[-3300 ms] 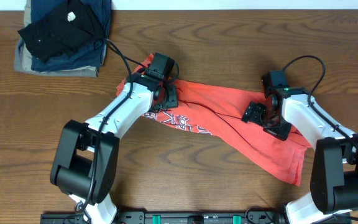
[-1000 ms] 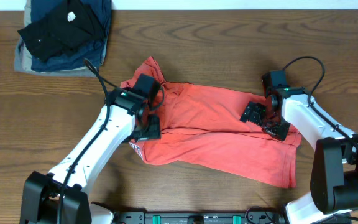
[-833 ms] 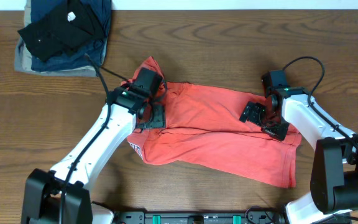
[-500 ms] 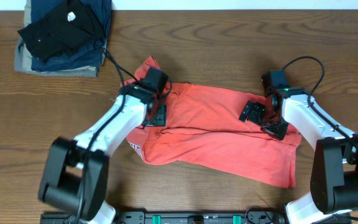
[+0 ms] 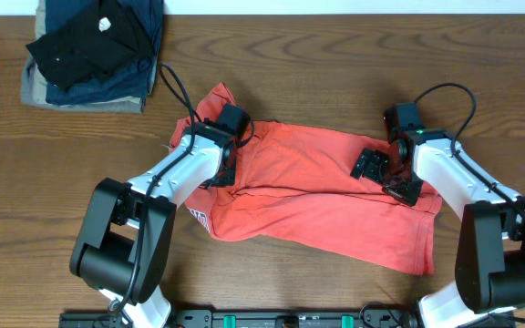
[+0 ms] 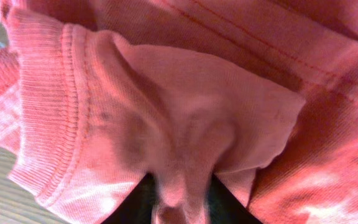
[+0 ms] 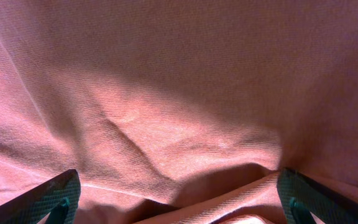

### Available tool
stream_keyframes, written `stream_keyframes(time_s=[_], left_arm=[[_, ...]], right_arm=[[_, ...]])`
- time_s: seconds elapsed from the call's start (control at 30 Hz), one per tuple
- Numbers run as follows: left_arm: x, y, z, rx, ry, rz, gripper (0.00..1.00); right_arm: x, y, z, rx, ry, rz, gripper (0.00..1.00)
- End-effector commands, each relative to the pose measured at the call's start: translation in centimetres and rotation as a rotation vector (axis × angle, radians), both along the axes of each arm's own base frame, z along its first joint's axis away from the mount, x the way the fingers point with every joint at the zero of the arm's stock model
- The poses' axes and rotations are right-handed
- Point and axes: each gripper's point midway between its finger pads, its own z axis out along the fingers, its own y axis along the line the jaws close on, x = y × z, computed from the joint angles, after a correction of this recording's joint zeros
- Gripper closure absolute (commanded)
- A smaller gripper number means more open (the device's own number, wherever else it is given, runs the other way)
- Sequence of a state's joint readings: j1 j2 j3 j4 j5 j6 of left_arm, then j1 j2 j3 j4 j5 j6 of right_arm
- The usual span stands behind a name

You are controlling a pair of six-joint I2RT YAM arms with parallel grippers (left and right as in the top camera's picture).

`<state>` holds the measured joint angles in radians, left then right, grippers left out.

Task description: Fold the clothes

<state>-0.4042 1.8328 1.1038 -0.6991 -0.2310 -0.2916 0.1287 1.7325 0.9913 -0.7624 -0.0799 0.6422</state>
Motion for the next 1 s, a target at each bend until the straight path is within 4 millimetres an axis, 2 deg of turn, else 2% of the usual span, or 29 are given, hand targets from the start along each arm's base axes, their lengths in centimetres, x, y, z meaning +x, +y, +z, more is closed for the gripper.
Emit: stream_keyframes(time_s=[0.0,0.07,0.17,0.47,0.67,0.8,0.97], left_arm=[[-0.2,0.5,-0.1,0.031,0.007,-0.001,0.81],[-0.4,0.6,0.1,0.035,0.015,0.003,0.89],[-0.9,1.4,0.8,0.060,0.001,0.074,0.94],[-2.8,2.4,2.8,0.079,0.009,0.162,0.94],[-4.2,3.0,5.4,0.061,-0.025,0.253,0.94],[-6.0,4.1,7.5,0.081,-0.024,0.290,0.94],[-8.9,6.3,9.4,0.179,0.008,0.359,0.94]], right_arm=[[-0.4,0.2,-0.2,-0.001,0.001,0.018,0.01],[-0.5,0.2,-0.4,-0.001,0.001,0.018,0.01],[-0.7,0.2,-0.9,-0.001,-0.001,0.017,0.01],[-1.2,0.1,-2.2,0.002,-0.018,0.017,0.01],[-1.1,0.1,-2.3,0.003,-0.024,0.017,0.01],[-1.1,0.1,-2.3,0.003,-0.024,0.017,0.01],[-1.1,0.1,-2.3,0.003,-0.024,0.017,0.01]])
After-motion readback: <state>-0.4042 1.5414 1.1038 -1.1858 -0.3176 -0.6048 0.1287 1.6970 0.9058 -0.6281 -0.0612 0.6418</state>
